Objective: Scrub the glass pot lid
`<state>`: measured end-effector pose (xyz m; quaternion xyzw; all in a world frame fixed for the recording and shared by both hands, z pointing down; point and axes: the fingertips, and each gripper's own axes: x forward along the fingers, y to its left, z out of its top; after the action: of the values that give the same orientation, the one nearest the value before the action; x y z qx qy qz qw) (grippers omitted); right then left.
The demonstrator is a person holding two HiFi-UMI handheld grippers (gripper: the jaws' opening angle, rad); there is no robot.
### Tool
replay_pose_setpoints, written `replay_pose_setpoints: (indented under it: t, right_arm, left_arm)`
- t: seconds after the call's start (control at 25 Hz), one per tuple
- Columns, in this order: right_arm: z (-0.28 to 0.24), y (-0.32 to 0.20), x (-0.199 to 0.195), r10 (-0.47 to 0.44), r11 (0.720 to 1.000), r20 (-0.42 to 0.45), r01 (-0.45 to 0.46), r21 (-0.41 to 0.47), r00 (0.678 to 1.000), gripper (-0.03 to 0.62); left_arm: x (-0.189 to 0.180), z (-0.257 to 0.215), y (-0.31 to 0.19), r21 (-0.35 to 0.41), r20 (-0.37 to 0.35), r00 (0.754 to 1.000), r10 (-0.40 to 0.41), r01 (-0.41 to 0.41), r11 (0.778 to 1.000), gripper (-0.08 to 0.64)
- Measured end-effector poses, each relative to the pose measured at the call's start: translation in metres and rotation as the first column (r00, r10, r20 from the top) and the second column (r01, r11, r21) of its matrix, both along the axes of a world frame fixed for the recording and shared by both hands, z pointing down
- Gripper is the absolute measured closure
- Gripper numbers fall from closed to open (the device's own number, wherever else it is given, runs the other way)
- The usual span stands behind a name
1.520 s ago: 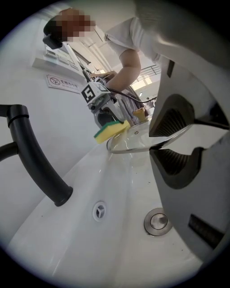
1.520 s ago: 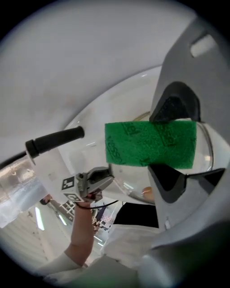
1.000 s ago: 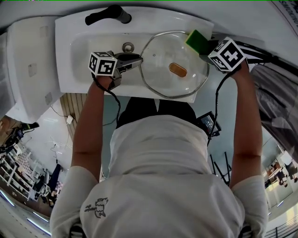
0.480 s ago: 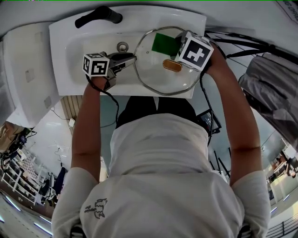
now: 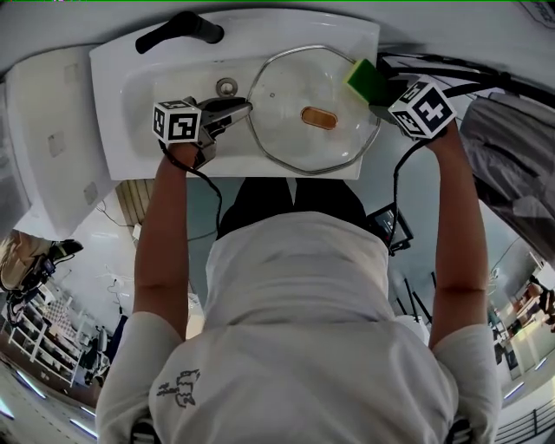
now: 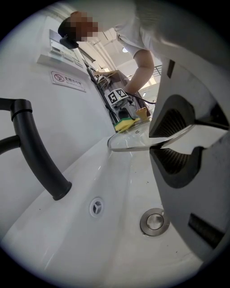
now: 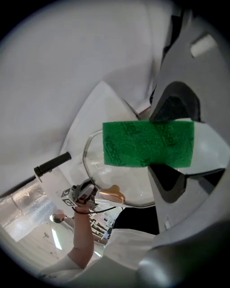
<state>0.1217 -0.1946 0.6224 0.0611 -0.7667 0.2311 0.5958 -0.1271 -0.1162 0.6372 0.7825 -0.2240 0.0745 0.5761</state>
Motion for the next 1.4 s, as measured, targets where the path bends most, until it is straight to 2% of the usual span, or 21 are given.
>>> replay_pose_setpoints:
  t: [0.16, 0.4, 0.52, 0.64, 0.8, 1.12, 1.24, 1.4]
  right_arm:
    - [-0.005, 0.009, 0.011, 0.056, 0.998, -0.017, -0.056, 0.017, 0.998, 0.301]
    - [-0.020, 0.055, -0.037, 0.103, 0.995, 0.056, -0.102, -0.015, 0.993, 0.301]
    - [-0.015, 0.062, -0.042, 0.137, 0.990, 0.068, -0.137, 0.007, 0.988, 0.301]
    - [-0.015, 0.059, -0.034, 0.186, 0.982, 0.093, -0.189, 0.016, 0.978, 0.301]
    - [-0.010, 0.057, -0.014, 0.243, 0.970, 0.084, -0.245, 0.014, 0.966, 0.301]
    - [0.000, 0.054, 0.036, 0.349, 0.937, 0.017, -0.350, 0.019, 0.937, 0.301]
    - [0.000, 0.051, 0.041, 0.339, 0.940, -0.021, -0.338, 0.046, 0.940, 0.301]
    - [-0.021, 0.029, 0.010, 0.225, 0.965, -0.041, -0.217, 0.150, 0.973, 0.301]
  left_arm:
    - [0.000, -0.001, 0.001, 0.003, 0.002, 1.000, 0.008, -0.008, 1.000, 0.482]
    - [0.000, 0.000, 0.001, 0.008, 0.009, 1.000, 0.016, -0.016, 1.000, 0.483]
    - [0.001, 0.001, 0.002, 0.010, 0.009, 1.000, 0.017, -0.017, 1.000, 0.483]
    - [0.002, 0.000, 0.001, 0.012, 0.003, 1.000, 0.022, -0.022, 1.000, 0.483]
    - [0.002, 0.002, 0.005, -0.001, -0.006, 1.000, 0.029, -0.029, 1.000, 0.483]
    - [-0.001, 0.003, 0.001, 0.014, -0.015, 1.000, 0.013, -0.013, 1.000, 0.485]
    - [-0.003, 0.005, 0.002, 0.011, -0.012, 1.000, 0.007, -0.007, 1.000, 0.486]
    - [0.000, 0.000, 0.002, 0.009, -0.038, 0.999, 0.014, -0.014, 1.000, 0.486]
